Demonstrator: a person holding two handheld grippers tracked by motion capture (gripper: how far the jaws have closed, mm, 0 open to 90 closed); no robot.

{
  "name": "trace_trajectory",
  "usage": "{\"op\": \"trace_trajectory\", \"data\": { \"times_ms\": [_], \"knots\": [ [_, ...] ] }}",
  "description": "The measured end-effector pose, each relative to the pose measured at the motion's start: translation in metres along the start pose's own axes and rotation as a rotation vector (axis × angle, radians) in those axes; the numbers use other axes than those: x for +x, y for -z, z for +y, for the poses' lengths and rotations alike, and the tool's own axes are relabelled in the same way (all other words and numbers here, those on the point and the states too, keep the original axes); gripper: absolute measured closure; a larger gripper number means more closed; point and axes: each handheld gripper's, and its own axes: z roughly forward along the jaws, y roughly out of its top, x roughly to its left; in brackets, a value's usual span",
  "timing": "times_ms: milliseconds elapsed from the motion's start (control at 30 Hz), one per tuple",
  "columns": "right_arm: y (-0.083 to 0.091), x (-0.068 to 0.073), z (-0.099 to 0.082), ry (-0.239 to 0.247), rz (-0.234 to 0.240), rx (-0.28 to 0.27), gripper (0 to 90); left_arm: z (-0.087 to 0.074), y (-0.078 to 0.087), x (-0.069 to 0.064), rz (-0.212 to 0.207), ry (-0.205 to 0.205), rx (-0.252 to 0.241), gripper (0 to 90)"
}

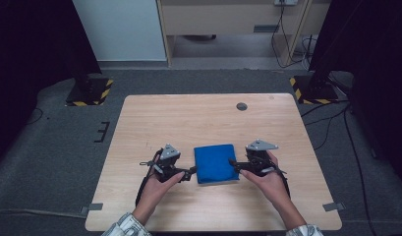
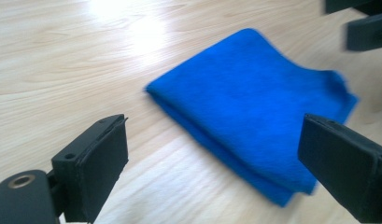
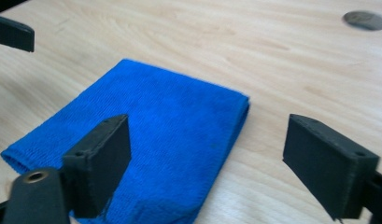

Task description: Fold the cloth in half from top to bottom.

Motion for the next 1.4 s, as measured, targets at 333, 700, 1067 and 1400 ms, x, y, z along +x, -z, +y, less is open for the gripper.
{"op": "trace_trajectory", "data": {
  "times_ms": [333, 700, 1067, 1400],
  "knots": [
    [0.015, -0.029, -0.009, -0.047, -0.042, 0.001, 10.4, -0.002, 0.001, 0.015, 0.035, -0.021, 0.030, 7.3],
    [0.024, -0.052, -0.024, -0.077, -0.082, 0.041, 9.3, -0.008, 0.004, 0.038, 0.086, -0.020, 0.074, 7.2],
    [0.025, -0.065, -0.039, -0.089, -0.086, 0.129, 8.0, -0.017, 0.003, 0.054, 0.116, -0.034, 0.133, 7.4],
    [0.023, -0.092, -0.044, -0.140, -0.155, 0.130, 10.2, -0.021, -0.005, 0.058, 0.132, -0.035, 0.172, 7.6]
  ]
}}
